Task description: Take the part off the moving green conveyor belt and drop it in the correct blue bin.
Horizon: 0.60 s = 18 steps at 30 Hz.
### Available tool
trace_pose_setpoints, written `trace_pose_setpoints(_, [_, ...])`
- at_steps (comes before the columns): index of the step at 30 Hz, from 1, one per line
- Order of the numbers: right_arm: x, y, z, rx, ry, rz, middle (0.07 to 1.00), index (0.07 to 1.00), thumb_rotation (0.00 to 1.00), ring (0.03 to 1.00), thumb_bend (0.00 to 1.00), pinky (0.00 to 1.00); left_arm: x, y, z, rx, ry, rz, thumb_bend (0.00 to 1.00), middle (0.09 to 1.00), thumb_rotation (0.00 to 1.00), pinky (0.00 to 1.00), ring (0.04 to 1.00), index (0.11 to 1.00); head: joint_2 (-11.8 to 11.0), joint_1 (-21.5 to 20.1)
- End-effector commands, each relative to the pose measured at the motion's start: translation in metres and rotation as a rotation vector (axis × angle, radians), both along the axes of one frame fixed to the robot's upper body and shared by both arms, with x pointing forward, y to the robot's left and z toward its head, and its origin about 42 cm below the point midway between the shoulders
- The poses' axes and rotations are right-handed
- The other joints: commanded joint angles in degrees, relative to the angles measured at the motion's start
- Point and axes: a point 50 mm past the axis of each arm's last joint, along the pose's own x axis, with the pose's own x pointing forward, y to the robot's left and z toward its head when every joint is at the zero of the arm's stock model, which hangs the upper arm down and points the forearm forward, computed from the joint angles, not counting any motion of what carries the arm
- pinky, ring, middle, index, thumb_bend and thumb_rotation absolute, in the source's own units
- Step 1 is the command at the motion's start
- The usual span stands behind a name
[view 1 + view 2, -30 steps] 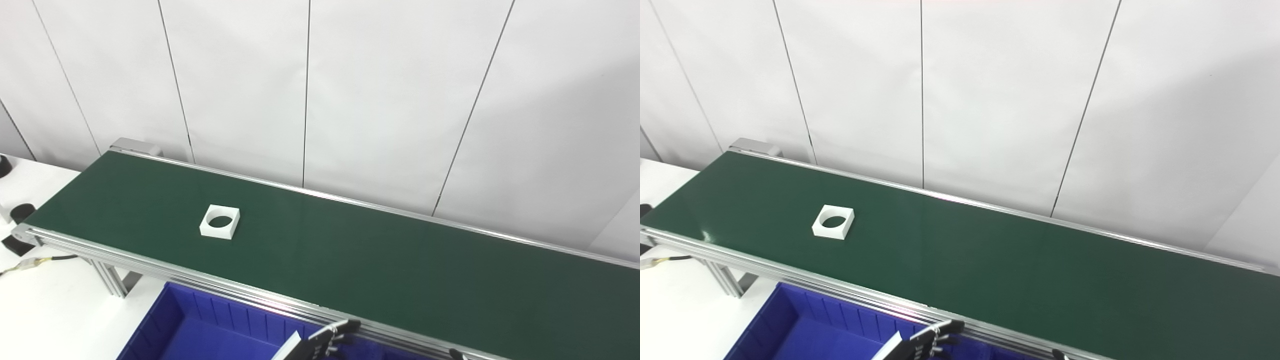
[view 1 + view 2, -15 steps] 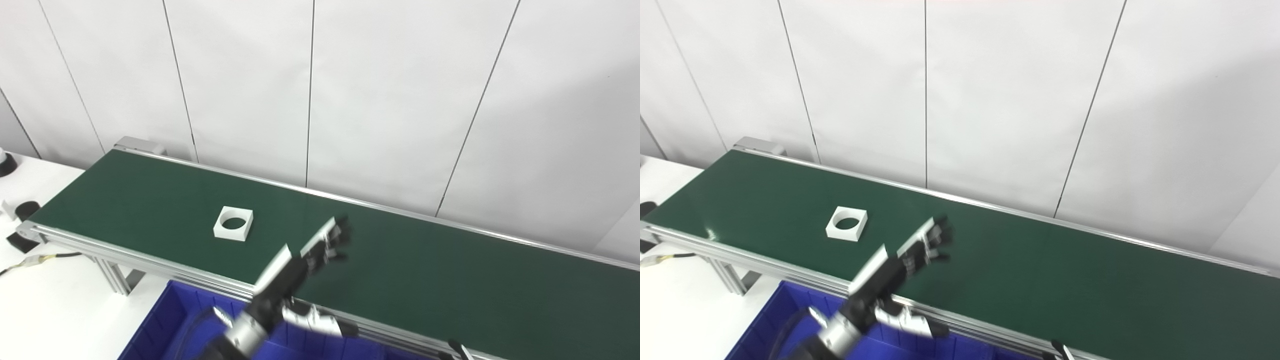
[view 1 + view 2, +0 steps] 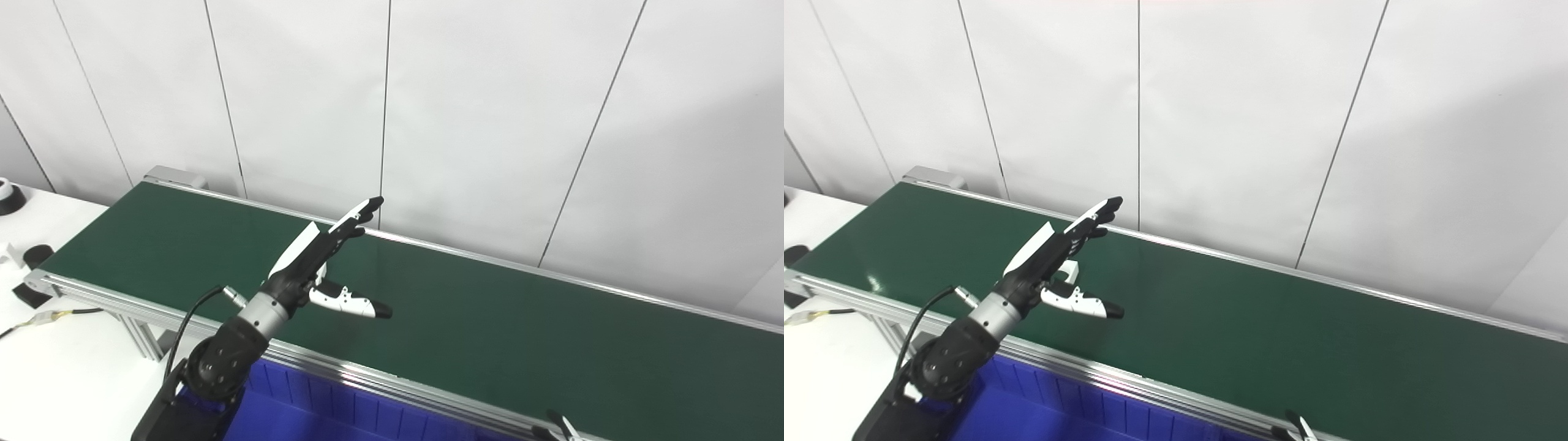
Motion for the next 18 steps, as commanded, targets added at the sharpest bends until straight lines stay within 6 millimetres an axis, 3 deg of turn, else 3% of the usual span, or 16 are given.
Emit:
trace_pose_setpoints(1, [0.003,0.001,0.016,0.01,-0.097,0.019,0.845,0.948,0.02,0.805,0.87,0.72,0.017,0.011,0.028,0.044,-0.058,0.021,0.8,1.0,0.24,0.94,0.994,0.981,0.08,-0.04])
trace_pose_setpoints(5, [0.0,0.001,0.017,0.018,-0.09,0.025,0.849,0.955,0.04,0.811,0.88,0.73,0.042,0.024,0.032,0.128,-0.001,0.082,0.82,1.0,0.27,0.9,1.0,0.987,0.3,0.01])
trace_pose_setpoints(9, [-0.002,0.002,0.017,0.034,-0.102,0.024,0.845,0.953,0.03,0.802,0.88,0.73,0.06,0.034,0.033,0.234,0.05,0.145,0.83,0.999,0.29,0.83,0.945,0.982,0.62,0.1])
trace_pose_setpoints(18, [-0.002,0.002,0.02,0.061,-0.118,0.025,0.843,0.956,0.02,0.802,0.88,0.72,0.093,0.043,0.025,0.41,0.099,0.192,0.86,0.989,0.17,0.7,0.862,0.961,1.29,0.1])
